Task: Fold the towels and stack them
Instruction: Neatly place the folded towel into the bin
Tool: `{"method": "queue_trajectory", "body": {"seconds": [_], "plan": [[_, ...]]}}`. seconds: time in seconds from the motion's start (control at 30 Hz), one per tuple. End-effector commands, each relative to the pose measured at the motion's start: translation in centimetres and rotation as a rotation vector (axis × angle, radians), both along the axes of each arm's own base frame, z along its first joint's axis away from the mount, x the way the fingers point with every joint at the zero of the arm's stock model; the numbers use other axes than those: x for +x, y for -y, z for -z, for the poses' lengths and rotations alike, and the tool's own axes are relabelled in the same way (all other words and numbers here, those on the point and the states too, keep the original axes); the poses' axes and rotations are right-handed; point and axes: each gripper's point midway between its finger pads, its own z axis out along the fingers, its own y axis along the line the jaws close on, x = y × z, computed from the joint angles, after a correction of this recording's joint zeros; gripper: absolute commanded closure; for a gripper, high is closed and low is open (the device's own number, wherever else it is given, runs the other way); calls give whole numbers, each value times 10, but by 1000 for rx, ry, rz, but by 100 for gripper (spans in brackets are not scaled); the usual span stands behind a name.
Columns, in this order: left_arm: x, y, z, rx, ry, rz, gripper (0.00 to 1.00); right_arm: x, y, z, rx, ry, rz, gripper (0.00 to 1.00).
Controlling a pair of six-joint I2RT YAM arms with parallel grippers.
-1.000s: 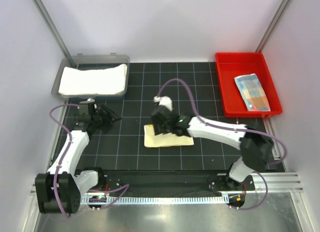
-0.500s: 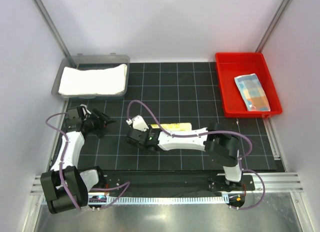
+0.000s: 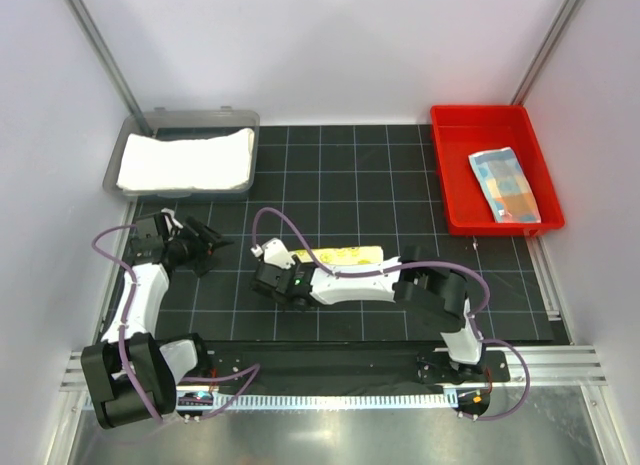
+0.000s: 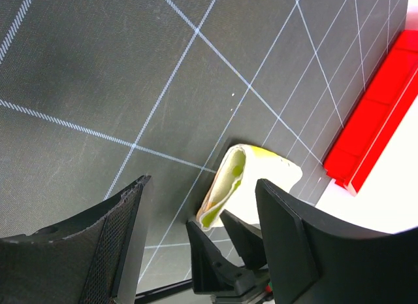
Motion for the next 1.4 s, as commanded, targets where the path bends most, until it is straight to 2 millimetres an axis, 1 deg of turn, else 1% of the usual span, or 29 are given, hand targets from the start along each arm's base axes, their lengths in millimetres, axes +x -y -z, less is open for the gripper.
{"method": "queue_trajectory", "body": {"seconds": [0.0,0.07,0.1,0.2,0.23,0.3,0.33,0.37,0.4,0.43,0.47,0.5,0.53,0.57,0.6,0.63,0.67,0.7,0.77,0.8,0.83,0.87,0.9,1.07,1.13,1.17,1.23,1.27,1.37], "plan": [[3,2,-5,-4,44,20,32,-2,-8,7,29,-11,14,43],[4,4,-4,5,44,33,33,-3,-3,12,19,-11,33,47],[4,5,-3,9,41,37,33,-1,-1,12,27,-11,42,58],[2,14,0,23,37,58,33,1,2,9,72,-25,66,73],[2,16,3,26,38,60,34,4,4,7,83,-25,76,83],[0,26,4,19,39,85,34,4,5,1,126,-35,80,92],[0,30,6,21,48,97,34,5,6,-1,151,-42,85,99],[-1,38,6,24,54,126,34,12,3,-5,207,-44,106,99],[-3,45,6,20,57,144,34,12,11,-10,249,-55,127,99],[-2,50,5,18,76,161,35,13,3,-17,329,-69,119,99],[-1,55,3,10,98,173,34,15,15,-11,346,-83,137,99],[-7,72,3,-1,108,221,34,16,14,-26,413,-81,139,99],[-4,79,-2,-4,144,234,33,14,12,-30,450,-99,124,99],[-7,85,3,-5,144,246,33,15,14,-30,484,-101,126,99],[-11,98,4,-10,157,289,31,18,15,-38,522,-101,128,99],[-6,106,0,-23,196,298,30,18,8,-44,575,-108,111,99],[-8,111,7,-26,185,312,29,16,11,-41,579,-116,108,99],[-9,119,8,-37,188,331,28,17,11,-44,592,-111,110,99],[-7,138,4,-51,233,376,28,17,10,-48,621,-111,100,99],[-7,143,14,-50,212,384,27,19,12,-49,631,-112,107,99],[-5,156,19,-59,215,406,27,18,12,-51,645,-110,104,99],[-4,161,14,-71,237,414,27,18,14,-50,649,-110,105,99],[-6,165,26,-72,202,421,26,18,13,-51,661,-110,103,99],[-5,191,40,-120,200,441,24,19,20,-51,677,-108,113,99],[-3,196,42,-129,202,434,23,18,22,-52,685,-108,115,99],[-5,198,49,-132,183,427,22,18,24,-51,687,-107,117,99],[-2,206,44,-171,207,418,21,17,24,-54,701,-104,115,99],[-4,207,51,-174,186,413,21,17,25,-54,704,-105,115,99],[-5,209,55,-185,172,393,25,17,25,-55,704,-105,117,99]]}}
